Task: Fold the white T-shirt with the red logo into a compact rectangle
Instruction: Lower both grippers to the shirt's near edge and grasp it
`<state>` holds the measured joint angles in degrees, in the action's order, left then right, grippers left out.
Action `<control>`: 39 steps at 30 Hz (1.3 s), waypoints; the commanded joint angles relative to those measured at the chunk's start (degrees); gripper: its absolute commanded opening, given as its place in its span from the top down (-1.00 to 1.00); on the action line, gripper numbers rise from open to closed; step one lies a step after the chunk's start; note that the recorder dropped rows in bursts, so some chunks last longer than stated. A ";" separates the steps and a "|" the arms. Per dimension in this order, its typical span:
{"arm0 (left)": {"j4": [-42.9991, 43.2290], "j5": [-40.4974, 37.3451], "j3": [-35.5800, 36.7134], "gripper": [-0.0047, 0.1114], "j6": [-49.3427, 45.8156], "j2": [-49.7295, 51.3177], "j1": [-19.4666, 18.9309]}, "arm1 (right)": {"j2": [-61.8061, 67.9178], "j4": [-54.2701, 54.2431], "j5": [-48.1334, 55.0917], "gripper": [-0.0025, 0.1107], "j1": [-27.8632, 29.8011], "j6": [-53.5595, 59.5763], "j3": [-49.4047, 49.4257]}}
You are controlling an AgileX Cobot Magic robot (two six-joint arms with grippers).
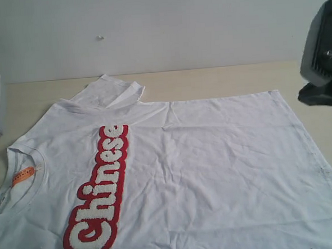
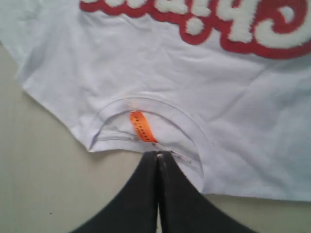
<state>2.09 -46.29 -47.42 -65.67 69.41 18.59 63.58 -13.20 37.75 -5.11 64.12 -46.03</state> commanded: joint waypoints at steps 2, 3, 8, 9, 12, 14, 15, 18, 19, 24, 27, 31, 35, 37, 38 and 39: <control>-0.07 -4.56 -0.68 0.92 -4.18 3.18 0.35 | 7.79 -0.25 16.25 0.96 -0.26 8.24 -3.03; -0.31 -5.00 -0.68 0.92 -4.18 3.42 0.35 | 8.91 -0.23 17.96 0.96 -0.26 8.24 -3.03; -5.39 -5.34 -0.68 0.92 -4.18 3.91 0.35 | 13.13 -0.51 26.93 0.96 -0.26 6.95 -3.03; -6.92 -5.48 -0.68 0.92 -4.33 3.91 0.35 | 13.39 -0.99 28.26 0.96 -0.26 5.57 -3.03; -8.98 -6.04 -0.58 0.92 -4.77 3.91 0.35 | 13.38 -1.10 27.57 0.96 -0.26 1.77 -3.03; -9.06 -7.12 -0.58 0.90 -4.77 3.91 0.35 | 12.97 -0.33 26.30 0.93 -0.26 1.30 -3.03; -9.10 -7.95 -0.58 0.85 -4.77 3.91 0.35 | 12.53 0.28 25.86 0.88 -0.26 1.21 -3.03; -9.99 -9.30 -0.58 0.49 -4.77 3.91 0.35 | 11.72 2.11 25.44 0.54 -0.26 1.21 -3.03; -10.21 -9.44 -0.58 0.30 -4.77 3.91 0.35 | 11.47 2.50 25.44 0.35 -0.26 1.21 -3.03; -10.09 -8.44 -0.47 -0.88 -4.77 3.91 0.35 | 11.74 2.19 23.14 -0.77 -0.26 0.61 -2.91; -11.68 -7.65 -0.28 -0.87 -4.57 3.91 0.35 | 11.84 -1.42 23.04 -0.88 -0.26 1.57 -2.91; -13.95 -7.35 -0.51 -0.87 -4.57 3.91 0.35 | 11.84 -1.14 22.51 -0.88 -0.26 11.42 -2.91; -9.47 -7.35 -0.51 -0.87 -7.82 5.14 0.35 | 11.98 3.59 20.32 -0.88 -0.26 15.29 -2.91; -5.72 -7.06 -0.51 -0.87 -11.10 6.86 0.35 | 13.07 7.71 20.61 -0.88 -0.26 18.30 -2.91; -3.39 -6.60 -0.51 -0.87 -12.38 8.38 0.35 | 14.32 10.24 20.76 -0.88 -0.26 19.18 -2.91; -0.40 -5.60 -0.66 -0.87 -12.47 10.22 0.35 | 16.12 11.94 20.88 -0.88 -0.26 20.03 -2.91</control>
<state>-2.75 -53.47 -47.78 -76.53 76.99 18.59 77.36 -4.87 58.63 -5.23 81.69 -48.74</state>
